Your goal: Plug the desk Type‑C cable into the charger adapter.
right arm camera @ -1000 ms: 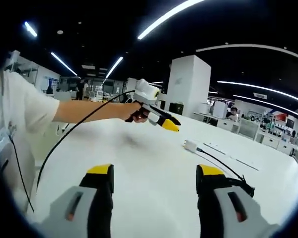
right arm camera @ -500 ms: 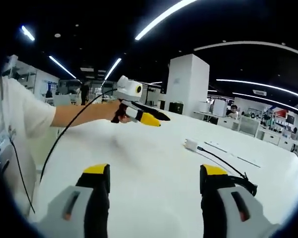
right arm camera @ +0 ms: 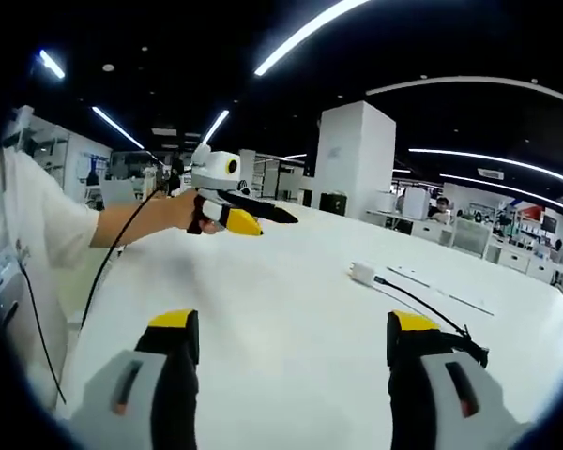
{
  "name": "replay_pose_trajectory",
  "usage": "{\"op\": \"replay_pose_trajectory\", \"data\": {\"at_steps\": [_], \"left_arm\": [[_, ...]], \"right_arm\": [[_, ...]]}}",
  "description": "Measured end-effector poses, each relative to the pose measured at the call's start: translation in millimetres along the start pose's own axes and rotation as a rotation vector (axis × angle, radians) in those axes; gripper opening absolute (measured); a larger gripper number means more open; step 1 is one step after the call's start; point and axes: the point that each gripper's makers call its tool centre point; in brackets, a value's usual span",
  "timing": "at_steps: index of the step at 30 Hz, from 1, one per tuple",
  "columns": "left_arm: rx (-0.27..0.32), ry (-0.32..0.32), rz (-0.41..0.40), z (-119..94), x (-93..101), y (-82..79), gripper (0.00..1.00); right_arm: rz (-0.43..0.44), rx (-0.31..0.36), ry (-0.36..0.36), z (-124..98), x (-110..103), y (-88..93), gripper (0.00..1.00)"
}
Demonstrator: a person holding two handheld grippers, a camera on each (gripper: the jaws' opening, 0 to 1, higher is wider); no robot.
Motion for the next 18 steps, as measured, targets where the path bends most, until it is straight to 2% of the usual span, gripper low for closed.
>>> {"op": "replay_pose_trajectory", "data": {"at_steps": [4, 7, 13, 18], "left_arm": [[0.021, 0.005, 0.003, -9, 12.8, -0.2, 0.83], [0.022, -0.002, 0.025, -14, 14.7, 3.1, 0.84], [0.038, 0.014, -0.005, -24, 22.5, 5.7, 0.85], [0.085, 0.008, -0.016, -39, 25.9, -9.3, 0.85]], "right_arm": [[0.008, 0.001, 0.002, -1, 2, 0.0, 0.86], [0.027, 0.006, 0.002, -1, 4, -0.4, 0.87], [0.039, 0.010, 0.007, -2, 5, -1.2, 0.87], [0.036, 0.013, 0.006, -3, 6, -3.6, 0.87]]}}
Point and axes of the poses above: the point that each gripper's makers call its tool centre point, and the gripper's own axes: z roughly forward along the fingers, x roughly to its right, y roughly out of its underside, and after that the axes turned 5 degrees about x, right-handed
